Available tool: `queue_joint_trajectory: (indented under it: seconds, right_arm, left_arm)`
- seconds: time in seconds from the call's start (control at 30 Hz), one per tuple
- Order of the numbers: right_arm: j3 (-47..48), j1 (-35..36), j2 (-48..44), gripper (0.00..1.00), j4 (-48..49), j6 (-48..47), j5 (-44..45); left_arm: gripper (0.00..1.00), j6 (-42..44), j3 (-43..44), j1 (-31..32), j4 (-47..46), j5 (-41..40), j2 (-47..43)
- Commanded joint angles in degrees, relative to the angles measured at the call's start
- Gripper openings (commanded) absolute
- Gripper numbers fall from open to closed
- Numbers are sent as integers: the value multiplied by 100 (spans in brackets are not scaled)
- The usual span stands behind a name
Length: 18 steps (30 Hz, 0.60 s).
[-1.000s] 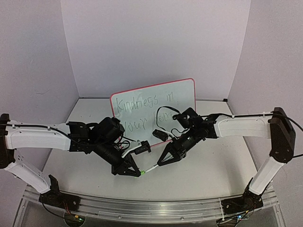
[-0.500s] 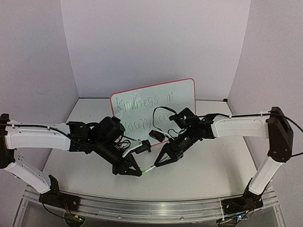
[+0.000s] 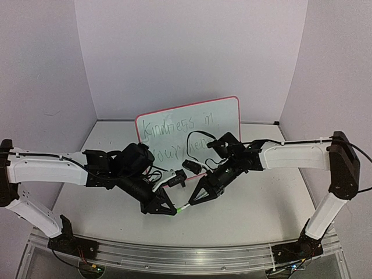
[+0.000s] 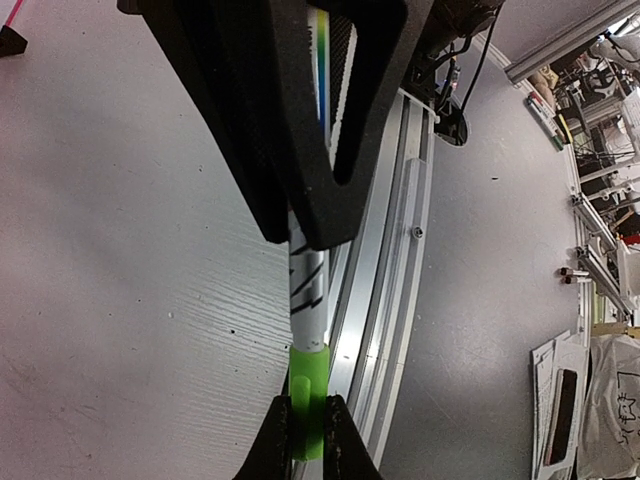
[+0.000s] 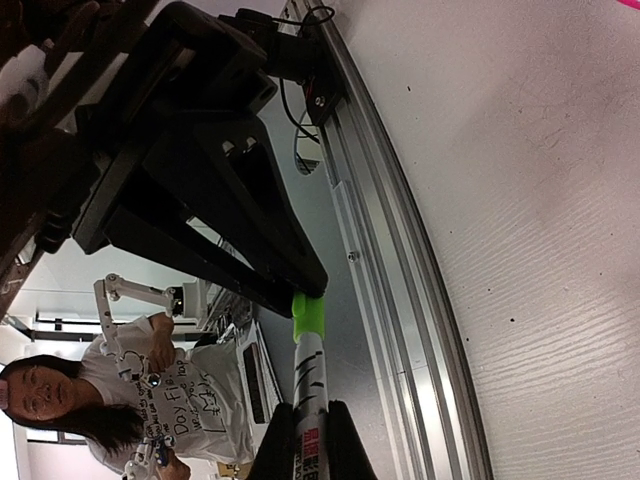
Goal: Write a sentence on the whiteboard
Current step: Insert the whiteboard marker without the cap into the pen cap.
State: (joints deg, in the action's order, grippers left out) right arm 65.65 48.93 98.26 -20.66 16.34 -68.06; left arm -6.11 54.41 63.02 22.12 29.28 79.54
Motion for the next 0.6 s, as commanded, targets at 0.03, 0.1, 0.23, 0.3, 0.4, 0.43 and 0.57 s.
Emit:
queue_joint_trajectory:
  seconds: [0.03, 0.1, 0.23, 0.3, 0.4, 0.43, 0.57]
  right_arm:
    - [139, 267, 5, 0, 46, -115, 87]
    - [131, 310, -14, 0, 46, -103, 148]
    - [115, 368, -10, 0, 53, -88, 196]
    - [106, 393, -7, 0, 54, -84, 197]
    - [115, 415, 8, 0, 62, -79, 204]
    - [123, 435, 17, 0, 62, -79, 205]
    - [149, 475, 56, 0, 78, -70, 193]
  left_arm:
    - [0, -25, 449, -9, -1046, -230, 85]
    - [0, -34, 469, -9, -1141, -243, 132]
    - [0, -45, 496, -10, -1323, -277, 177]
    - [0, -30, 514, -10, -1376, -301, 189]
    - [0, -14, 567, -10, -1431, -317, 202]
    - [0, -13, 602, -15, -1449, -311, 198]
    - [0, 62, 716, -10, -1532, -354, 192]
